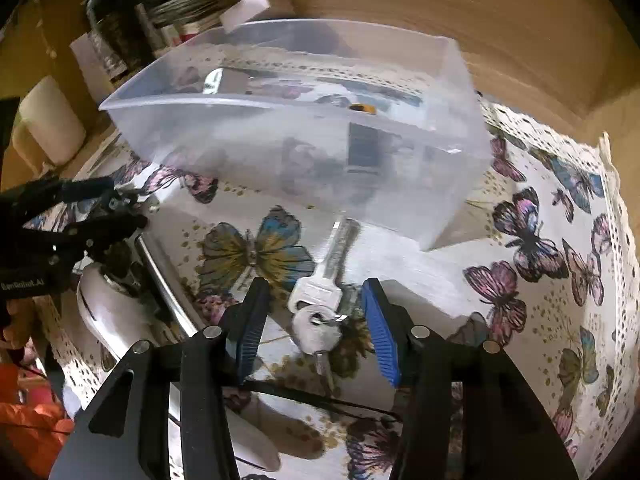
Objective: Organize rigid objects
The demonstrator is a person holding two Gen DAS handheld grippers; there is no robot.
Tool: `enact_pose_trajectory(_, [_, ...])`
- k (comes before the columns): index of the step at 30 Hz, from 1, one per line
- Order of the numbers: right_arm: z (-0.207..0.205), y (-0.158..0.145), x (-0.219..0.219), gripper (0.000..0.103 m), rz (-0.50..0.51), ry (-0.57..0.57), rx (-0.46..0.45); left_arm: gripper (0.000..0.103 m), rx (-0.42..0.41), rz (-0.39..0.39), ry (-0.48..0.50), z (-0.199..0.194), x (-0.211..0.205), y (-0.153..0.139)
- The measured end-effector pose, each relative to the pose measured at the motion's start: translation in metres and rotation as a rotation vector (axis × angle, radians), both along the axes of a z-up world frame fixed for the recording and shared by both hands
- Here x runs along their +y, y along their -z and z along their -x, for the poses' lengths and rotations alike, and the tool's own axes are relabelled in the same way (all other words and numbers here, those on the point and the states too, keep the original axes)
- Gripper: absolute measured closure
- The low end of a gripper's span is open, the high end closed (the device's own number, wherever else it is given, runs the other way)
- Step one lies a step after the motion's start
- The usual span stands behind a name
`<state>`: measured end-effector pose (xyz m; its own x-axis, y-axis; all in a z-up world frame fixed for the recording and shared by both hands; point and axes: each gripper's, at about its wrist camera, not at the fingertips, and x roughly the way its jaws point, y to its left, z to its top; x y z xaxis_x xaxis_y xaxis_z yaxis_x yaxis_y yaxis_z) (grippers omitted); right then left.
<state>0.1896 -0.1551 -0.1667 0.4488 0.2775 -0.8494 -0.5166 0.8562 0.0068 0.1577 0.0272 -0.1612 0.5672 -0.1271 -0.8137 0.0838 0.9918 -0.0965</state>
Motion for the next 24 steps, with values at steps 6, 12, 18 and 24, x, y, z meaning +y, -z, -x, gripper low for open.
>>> enact_pose_trajectory(6, [0.004, 0.001, 0.006, 0.080, 0.009, 0.005, -0.038, 0.031, 0.021, 0.031, -0.005, -0.003, 0.004, 0.004])
enact_pose_trajectory(12, [0.007, -0.001, 0.002, 0.081, -0.003, 0.025, -0.051, 0.036, 0.015, 0.006, 0.026, -0.004, -0.004, 0.004])
enact_pose_trajectory(18, [0.016, -0.012, -0.005, 0.082, -0.040, 0.036, -0.069, 0.043, 0.014, -0.040, 0.035, -0.010, -0.011, 0.007])
enact_pose_trajectory(24, [0.022, -0.030, -0.009, 0.097, -0.071, 0.040, -0.108, 0.044, -0.013, -0.013, 0.011, -0.006, -0.008, 0.000])
